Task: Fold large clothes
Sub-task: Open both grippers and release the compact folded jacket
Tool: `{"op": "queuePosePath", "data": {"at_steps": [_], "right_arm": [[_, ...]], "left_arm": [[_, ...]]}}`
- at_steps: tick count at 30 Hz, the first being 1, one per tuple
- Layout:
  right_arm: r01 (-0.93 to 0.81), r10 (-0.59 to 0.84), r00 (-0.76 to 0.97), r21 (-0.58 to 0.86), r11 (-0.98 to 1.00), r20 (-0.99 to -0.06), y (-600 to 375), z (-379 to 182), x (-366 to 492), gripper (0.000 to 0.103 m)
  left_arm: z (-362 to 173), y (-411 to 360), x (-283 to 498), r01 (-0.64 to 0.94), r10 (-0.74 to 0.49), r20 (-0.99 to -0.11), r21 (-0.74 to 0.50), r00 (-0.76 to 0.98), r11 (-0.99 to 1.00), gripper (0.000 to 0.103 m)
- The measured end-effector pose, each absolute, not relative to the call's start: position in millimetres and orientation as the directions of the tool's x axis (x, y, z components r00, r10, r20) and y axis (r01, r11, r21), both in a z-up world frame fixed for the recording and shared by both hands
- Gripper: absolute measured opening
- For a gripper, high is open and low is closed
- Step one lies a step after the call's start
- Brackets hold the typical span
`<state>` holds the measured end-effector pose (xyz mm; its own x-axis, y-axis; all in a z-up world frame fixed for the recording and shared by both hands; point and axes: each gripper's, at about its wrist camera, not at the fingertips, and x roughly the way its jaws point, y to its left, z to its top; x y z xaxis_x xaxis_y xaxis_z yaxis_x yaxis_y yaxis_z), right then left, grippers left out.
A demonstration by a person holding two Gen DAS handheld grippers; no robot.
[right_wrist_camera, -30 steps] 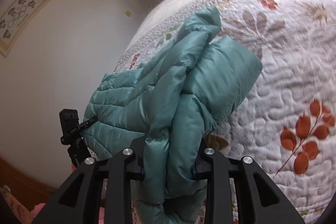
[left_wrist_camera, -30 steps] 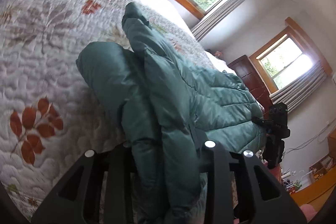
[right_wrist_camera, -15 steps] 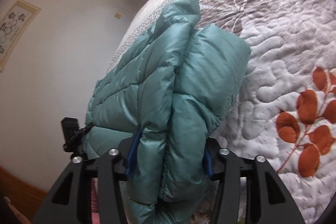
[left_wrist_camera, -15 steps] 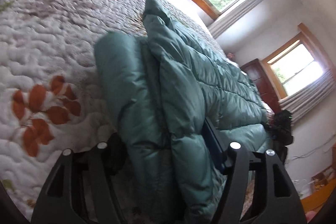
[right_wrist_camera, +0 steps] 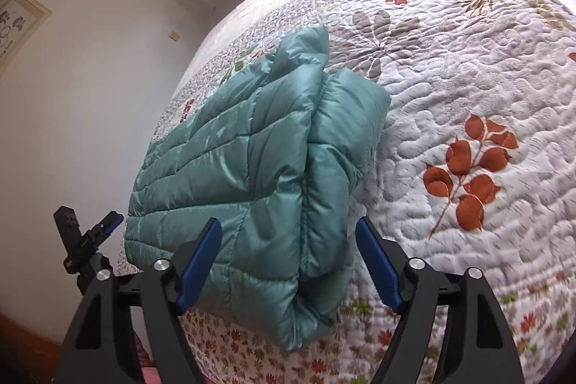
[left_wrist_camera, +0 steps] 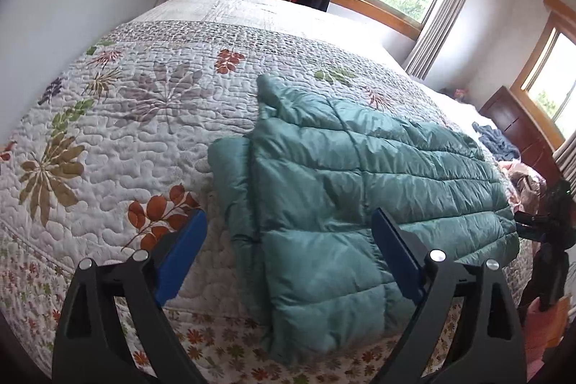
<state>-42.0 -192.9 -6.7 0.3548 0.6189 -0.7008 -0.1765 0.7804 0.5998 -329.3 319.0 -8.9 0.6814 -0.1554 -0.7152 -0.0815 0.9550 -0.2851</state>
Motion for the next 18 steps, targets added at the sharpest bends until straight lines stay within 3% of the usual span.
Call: {"op": "queuePosePath", "data": {"at_steps": [18], "right_arm": [[-0.137,0.646,0.310,0.639,0.757,-0.698,-197,-16,-47,0.086]], "left_arm": [[-3,253,-331,-0.074,-0.054,-0.715,-0.147,0.697,0.986,0.092]]}}
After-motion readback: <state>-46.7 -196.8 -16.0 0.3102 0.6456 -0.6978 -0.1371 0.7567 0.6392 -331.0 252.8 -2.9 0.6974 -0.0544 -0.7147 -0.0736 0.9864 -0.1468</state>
